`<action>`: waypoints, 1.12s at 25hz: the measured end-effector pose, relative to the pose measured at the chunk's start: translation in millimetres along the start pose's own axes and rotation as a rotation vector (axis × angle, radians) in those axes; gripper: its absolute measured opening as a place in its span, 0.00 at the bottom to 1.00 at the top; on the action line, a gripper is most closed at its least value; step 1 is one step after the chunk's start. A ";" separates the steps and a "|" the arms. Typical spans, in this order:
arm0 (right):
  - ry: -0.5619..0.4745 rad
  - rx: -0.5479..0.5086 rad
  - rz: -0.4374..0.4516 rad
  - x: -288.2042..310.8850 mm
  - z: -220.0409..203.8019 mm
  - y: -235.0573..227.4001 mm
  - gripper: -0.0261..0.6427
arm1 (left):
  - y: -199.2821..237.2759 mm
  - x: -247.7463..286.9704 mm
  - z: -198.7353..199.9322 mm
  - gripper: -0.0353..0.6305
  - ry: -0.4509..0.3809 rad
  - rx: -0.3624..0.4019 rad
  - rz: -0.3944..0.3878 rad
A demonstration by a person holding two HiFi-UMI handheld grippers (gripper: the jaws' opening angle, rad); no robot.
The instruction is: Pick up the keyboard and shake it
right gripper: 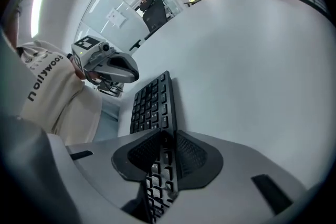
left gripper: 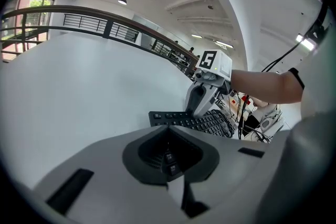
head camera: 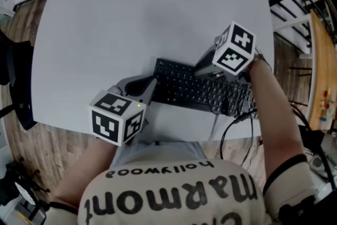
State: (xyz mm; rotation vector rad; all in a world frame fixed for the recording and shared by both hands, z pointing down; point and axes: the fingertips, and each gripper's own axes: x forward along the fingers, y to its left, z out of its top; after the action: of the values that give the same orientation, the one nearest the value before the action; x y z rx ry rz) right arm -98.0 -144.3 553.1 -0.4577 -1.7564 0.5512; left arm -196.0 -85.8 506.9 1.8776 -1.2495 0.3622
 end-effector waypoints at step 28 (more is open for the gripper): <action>-0.152 -0.362 -0.451 -32.2 8.1 66.6 0.18 | -3.5 -10.0 -11.5 0.34 0.079 0.096 -0.231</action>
State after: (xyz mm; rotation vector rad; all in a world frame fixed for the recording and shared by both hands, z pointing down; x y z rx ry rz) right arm -96.7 -109.6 487.2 -0.2556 -2.0349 -0.0566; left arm -195.3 -70.2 506.0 2.0438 -0.9657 0.3728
